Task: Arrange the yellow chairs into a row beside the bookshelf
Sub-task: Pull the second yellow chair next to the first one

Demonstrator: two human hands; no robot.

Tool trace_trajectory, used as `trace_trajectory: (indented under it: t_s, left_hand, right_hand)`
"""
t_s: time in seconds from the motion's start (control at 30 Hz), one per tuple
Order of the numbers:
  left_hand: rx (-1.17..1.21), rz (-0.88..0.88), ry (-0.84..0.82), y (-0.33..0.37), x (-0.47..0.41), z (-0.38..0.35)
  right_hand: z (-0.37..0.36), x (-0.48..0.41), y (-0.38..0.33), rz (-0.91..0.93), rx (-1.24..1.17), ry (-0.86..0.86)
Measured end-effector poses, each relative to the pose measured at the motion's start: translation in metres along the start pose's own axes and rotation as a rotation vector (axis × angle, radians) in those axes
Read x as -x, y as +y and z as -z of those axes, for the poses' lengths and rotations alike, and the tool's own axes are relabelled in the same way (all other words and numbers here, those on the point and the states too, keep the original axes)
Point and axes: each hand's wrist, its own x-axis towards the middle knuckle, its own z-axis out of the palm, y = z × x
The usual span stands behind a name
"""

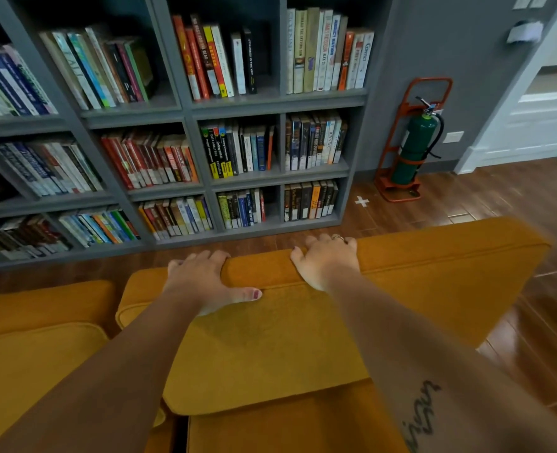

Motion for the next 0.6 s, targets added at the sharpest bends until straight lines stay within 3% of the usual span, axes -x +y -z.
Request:
trace_trajectory:
  t_s: [0.6]
  left_hand:
    - [-0.005,-0.086,0.071,-0.0097,0.0012,-0.0027]
  right_hand:
    - [-0.0012,0.0027,-0.0022,-0.027,-0.013,0.016]
